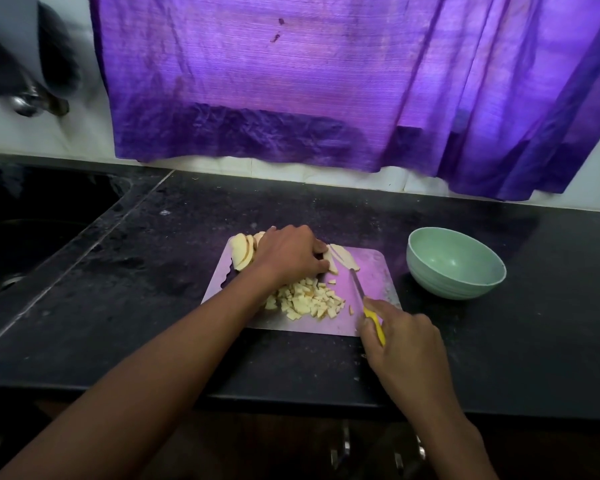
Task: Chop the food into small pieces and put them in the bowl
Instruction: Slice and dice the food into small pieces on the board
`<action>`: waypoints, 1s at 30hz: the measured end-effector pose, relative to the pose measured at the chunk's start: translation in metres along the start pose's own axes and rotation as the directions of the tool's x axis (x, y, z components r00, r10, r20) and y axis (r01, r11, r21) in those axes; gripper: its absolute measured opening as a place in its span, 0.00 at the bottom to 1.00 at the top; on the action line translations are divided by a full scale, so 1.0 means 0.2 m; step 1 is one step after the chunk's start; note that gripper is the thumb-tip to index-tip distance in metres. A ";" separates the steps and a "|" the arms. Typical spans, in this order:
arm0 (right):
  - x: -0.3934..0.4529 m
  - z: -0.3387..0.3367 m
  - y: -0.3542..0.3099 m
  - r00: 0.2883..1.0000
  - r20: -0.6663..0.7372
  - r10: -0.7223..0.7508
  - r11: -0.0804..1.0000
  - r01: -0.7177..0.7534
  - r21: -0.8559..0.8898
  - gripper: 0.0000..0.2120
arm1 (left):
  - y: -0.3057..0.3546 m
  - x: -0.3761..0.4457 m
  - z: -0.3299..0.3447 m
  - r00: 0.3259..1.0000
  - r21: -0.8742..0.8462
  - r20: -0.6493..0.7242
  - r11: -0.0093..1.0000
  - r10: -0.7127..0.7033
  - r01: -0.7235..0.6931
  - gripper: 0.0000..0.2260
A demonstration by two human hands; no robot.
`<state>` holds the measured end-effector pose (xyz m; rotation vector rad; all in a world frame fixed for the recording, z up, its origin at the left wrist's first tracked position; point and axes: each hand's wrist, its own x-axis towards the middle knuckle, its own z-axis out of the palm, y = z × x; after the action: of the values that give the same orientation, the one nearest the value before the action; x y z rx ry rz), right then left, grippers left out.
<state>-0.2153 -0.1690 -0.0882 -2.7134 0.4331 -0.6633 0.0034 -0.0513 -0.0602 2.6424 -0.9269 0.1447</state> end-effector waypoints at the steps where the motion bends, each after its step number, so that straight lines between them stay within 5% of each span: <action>1: 0.00 0.00 0.00 1.000 0.006 0.001 1.000 -0.001 0.005 0.18 | 0.00 0.00 0.00 1.000 0.002 0.004 1.000 0.000 0.000 0.18; 30: 0.35 0.14 -0.10 1.000 -0.005 0.007 1.000 -0.007 0.030 0.20 | -0.05 0.02 0.01 0.987 0.075 -0.135 0.994 0.090 -0.080 0.13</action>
<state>-0.1386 -0.1692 -0.0764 -2.6816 0.4299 -0.6702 0.0141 -0.0472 -0.0649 2.6166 -1.0043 0.3825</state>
